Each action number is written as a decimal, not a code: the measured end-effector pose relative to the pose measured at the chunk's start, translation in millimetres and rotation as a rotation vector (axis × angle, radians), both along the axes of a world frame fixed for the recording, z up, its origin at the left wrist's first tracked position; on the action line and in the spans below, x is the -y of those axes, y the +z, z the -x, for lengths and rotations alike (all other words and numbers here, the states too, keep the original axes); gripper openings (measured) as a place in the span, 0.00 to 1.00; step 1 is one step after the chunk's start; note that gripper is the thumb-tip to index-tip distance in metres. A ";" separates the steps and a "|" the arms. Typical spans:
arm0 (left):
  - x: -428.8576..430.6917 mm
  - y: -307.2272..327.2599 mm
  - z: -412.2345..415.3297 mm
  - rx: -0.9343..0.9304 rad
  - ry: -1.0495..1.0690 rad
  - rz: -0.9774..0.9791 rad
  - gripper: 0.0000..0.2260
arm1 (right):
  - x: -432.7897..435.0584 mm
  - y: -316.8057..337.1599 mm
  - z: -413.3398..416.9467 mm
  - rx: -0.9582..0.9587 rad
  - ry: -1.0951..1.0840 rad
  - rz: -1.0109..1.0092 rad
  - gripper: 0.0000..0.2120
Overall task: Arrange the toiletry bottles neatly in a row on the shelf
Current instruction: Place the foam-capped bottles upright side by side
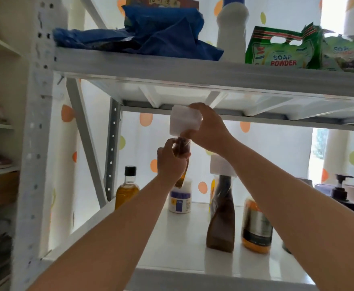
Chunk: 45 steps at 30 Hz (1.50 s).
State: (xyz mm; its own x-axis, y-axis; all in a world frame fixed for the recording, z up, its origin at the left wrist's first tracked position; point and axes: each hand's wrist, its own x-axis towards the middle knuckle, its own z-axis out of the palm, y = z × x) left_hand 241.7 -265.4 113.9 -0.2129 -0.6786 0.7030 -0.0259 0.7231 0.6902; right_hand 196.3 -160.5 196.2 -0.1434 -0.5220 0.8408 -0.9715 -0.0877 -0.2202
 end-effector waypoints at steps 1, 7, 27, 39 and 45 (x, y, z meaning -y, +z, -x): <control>0.8 -5.5 -3.1 0.006 -0.023 -0.009 0.20 | 1.3 -0.6 -2.6 0.018 -0.004 -0.043 0.33; -4.2 -29.5 -13.6 0.042 -0.172 -0.090 0.15 | 7.7 -14.3 -7.7 0.160 -0.041 -0.165 0.35; 12.9 -101.3 -5.3 0.097 -0.262 -0.252 0.19 | 43.6 -108.4 -0.3 0.552 -0.031 -0.034 0.33; 2.6 -130.8 -1.0 0.419 -0.265 -0.445 0.42 | 14.9 -195.0 3.8 0.303 -0.307 0.336 0.14; -10.9 -134.9 6.7 0.413 -0.157 -0.421 0.40 | -8.5 -212.1 18.8 0.387 -0.658 0.235 0.41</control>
State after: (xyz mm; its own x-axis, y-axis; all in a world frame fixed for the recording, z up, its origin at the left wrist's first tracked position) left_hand 235.0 -254.4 -21.0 -0.5308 -0.8187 0.2190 -0.2670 0.4068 0.8736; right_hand 177.5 -152.0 -15.8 -0.6645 -0.0439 0.7460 -0.6984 0.3916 -0.5990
